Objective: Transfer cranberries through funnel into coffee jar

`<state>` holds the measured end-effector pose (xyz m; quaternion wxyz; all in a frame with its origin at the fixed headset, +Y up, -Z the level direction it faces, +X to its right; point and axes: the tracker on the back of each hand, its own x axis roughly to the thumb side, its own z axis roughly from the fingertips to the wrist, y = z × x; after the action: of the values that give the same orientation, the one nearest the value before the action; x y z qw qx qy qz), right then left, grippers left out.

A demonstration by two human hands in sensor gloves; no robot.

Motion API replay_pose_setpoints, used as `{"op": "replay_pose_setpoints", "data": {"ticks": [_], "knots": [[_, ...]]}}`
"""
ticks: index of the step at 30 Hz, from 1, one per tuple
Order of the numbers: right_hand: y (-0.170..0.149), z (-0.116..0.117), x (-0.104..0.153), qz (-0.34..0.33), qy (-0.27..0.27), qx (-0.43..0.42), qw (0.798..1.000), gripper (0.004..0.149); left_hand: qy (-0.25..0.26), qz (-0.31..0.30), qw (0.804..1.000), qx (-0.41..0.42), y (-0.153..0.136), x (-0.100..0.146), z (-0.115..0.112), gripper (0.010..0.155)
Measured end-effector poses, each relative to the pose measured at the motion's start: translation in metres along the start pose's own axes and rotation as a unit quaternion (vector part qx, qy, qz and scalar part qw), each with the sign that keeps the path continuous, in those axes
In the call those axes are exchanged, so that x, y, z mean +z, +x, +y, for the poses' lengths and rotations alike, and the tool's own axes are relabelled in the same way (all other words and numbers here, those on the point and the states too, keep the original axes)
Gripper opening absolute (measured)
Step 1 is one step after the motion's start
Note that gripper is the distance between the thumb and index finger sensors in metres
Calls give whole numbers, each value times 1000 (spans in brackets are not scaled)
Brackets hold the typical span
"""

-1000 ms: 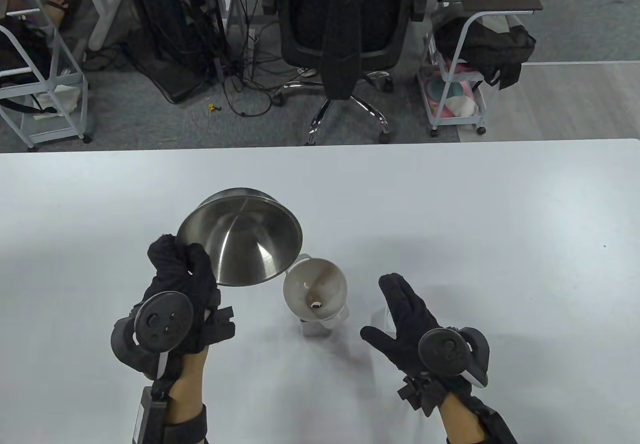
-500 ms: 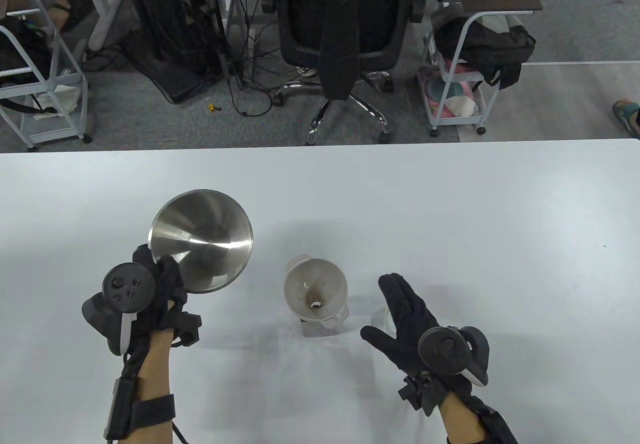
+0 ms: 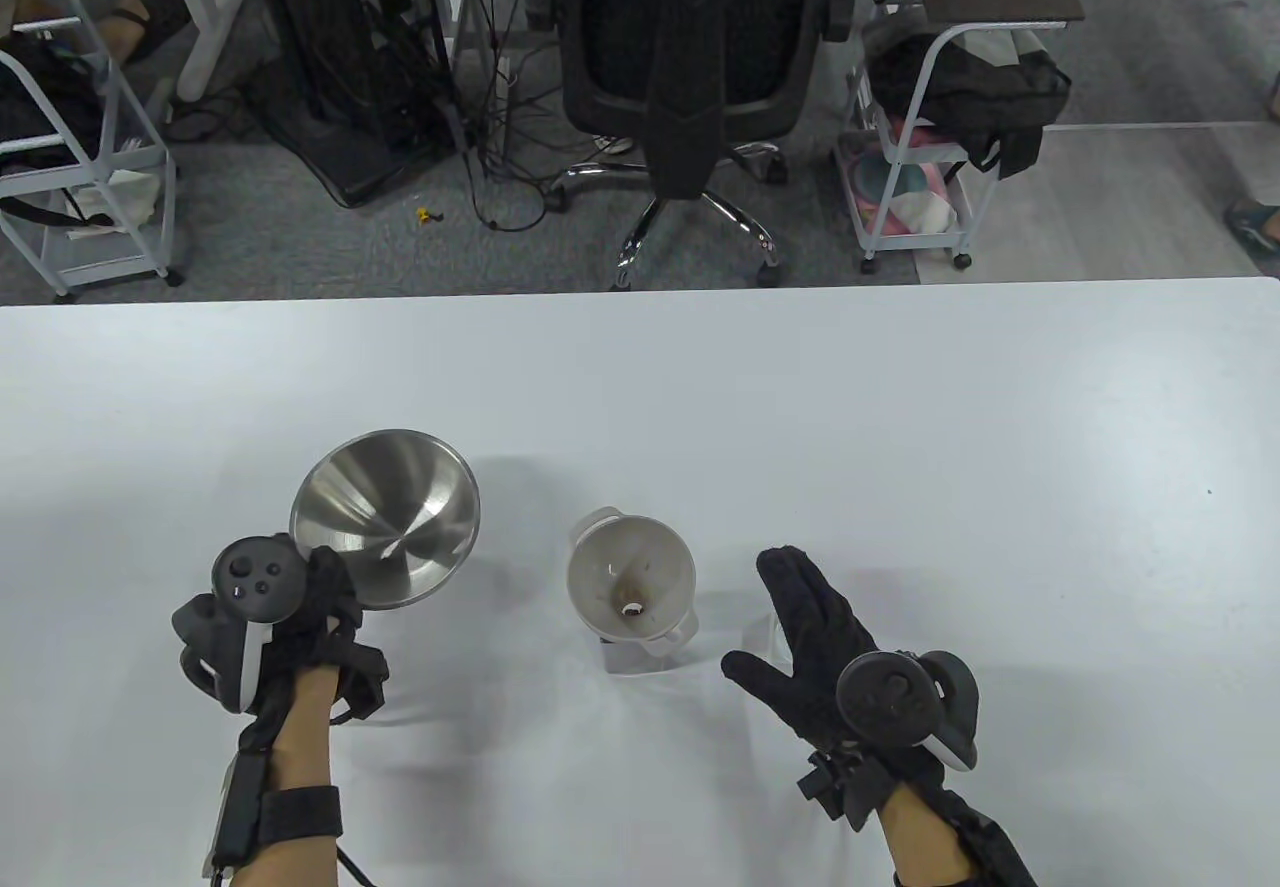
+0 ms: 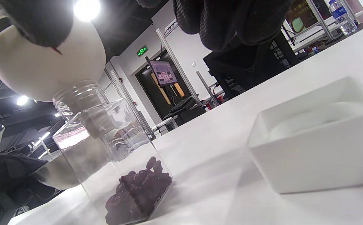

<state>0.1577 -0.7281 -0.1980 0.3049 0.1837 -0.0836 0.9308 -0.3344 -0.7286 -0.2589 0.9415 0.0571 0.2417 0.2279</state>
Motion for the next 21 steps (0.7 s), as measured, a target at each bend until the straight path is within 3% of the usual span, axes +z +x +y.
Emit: {"op": "replay_pose_setpoints", "data": {"ticks": [21], "knots": [[-1,0,-1,-1,1,0,1000,90,-61,29,998,10,-15,-5,-24,51]]}}
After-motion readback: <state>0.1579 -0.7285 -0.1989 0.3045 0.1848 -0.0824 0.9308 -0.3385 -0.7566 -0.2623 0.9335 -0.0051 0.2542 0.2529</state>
